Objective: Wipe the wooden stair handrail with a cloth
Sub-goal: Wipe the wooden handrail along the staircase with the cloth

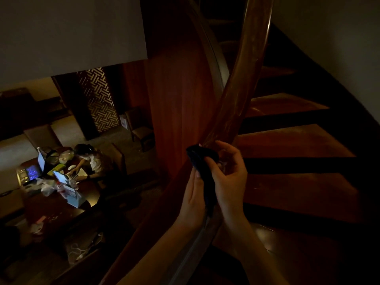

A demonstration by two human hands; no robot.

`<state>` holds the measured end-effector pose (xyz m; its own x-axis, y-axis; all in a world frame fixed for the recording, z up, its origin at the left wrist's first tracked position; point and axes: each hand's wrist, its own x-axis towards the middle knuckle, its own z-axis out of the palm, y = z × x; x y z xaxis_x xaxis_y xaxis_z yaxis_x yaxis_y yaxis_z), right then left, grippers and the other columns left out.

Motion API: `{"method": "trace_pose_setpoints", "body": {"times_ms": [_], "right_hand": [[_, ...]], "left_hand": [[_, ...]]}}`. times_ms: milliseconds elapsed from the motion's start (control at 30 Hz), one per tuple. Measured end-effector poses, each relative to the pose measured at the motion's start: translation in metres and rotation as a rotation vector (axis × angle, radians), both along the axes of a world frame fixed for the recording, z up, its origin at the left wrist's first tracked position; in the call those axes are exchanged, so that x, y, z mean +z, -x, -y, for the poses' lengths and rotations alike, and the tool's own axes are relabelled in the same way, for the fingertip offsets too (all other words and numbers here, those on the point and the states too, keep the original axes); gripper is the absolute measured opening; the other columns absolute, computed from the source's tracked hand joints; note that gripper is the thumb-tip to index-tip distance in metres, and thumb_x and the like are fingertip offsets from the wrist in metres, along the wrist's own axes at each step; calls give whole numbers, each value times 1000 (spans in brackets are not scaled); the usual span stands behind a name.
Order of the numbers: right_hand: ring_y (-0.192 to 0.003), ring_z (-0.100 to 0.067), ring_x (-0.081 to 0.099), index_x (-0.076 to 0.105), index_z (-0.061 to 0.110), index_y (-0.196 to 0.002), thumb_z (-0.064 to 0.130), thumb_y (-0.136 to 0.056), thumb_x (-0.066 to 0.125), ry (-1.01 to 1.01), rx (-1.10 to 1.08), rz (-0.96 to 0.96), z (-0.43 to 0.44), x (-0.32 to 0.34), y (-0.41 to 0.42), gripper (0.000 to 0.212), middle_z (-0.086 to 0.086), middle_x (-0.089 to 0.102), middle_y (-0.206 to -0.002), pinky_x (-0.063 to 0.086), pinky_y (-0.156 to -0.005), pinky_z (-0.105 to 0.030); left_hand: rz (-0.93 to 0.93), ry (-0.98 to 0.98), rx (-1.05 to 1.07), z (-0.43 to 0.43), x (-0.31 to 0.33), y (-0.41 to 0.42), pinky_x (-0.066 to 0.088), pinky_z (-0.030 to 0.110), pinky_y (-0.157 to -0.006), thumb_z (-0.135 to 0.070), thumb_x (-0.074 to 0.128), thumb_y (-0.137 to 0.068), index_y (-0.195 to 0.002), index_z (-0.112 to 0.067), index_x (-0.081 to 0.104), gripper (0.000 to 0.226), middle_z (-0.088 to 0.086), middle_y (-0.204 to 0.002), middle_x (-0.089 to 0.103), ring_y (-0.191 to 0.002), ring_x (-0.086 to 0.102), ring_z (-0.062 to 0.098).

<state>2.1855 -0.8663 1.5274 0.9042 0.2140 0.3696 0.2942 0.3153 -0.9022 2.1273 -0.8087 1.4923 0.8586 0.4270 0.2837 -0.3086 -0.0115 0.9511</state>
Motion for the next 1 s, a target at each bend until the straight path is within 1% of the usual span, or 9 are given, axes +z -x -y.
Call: {"method": "trace_pose_setpoints", "body": {"times_ms": [67,167,267,300,400,533,700,867,1000], "right_hand": [[-91,-5,64,64,20,-107,5,-82,75,72,-56,89,-7,6,1,30,11,65,-93,51,-81,-19],[-101,-4,65,67,21,-105,17,-82,77,159,-105,215,-21,14,3,25,15,67,-99,48,-86,-15],[-99,-5,64,68,16,-102,23,-82,75,277,-192,410,-38,18,-2,23,13,67,-99,48,-86,-15],[-98,-5,64,68,17,-102,23,-82,76,314,-197,436,-42,16,-6,22,12,67,-98,48,-85,-15],[-98,-6,64,69,19,-100,28,-84,75,397,-168,393,-47,-1,-16,19,11,66,-97,52,-86,-27],[-90,-6,60,69,20,-93,34,-89,66,496,-279,428,-52,-37,-14,15,15,62,-90,51,-78,-42],[-87,-3,55,69,20,-87,32,-92,59,542,-413,458,-69,-53,-7,16,14,61,-85,43,-80,-33],[-86,-4,56,72,14,-84,32,-91,57,642,-513,491,-74,-53,-3,24,11,64,-84,43,-81,-32],[-88,0,54,70,17,-86,32,-92,56,691,-540,519,-72,-54,-1,21,17,61,-86,46,-79,-33]], "left_hand": [[36,65,-2,-5,9,1,39,1,-89,-21,22,-102,-133,-39,26,36,-27,-133,39,-117,44,-23],[98,167,80,-19,22,3,47,8,-82,-33,34,-94,-131,-34,42,38,-20,-119,64,-110,60,-7],[72,170,235,-40,36,7,50,15,-57,-36,44,-90,-113,-32,62,29,-10,-88,72,-70,65,5],[41,207,290,-49,39,7,51,18,-56,-36,47,-89,-105,-35,65,24,-7,-84,71,-66,65,9],[25,273,494,-94,49,8,54,24,-75,-23,48,-99,-109,-30,64,20,-2,-100,70,-88,67,7],[203,-31,780,-166,62,7,48,13,-73,-20,52,-98,-109,-21,58,13,-12,-97,59,-86,59,-7],[53,-167,474,-167,22,-10,49,11,-80,-11,59,-94,-108,-45,51,38,-30,-101,62,-98,59,-9],[-82,-244,189,-143,-41,-17,44,7,-85,0,62,-90,-109,-43,53,48,-13,-108,61,-103,58,-5],[-50,-85,-47,-130,-58,-19,43,8,-94,2,59,-90,-127,-35,52,53,-20,-121,58,-117,55,-2]]}}
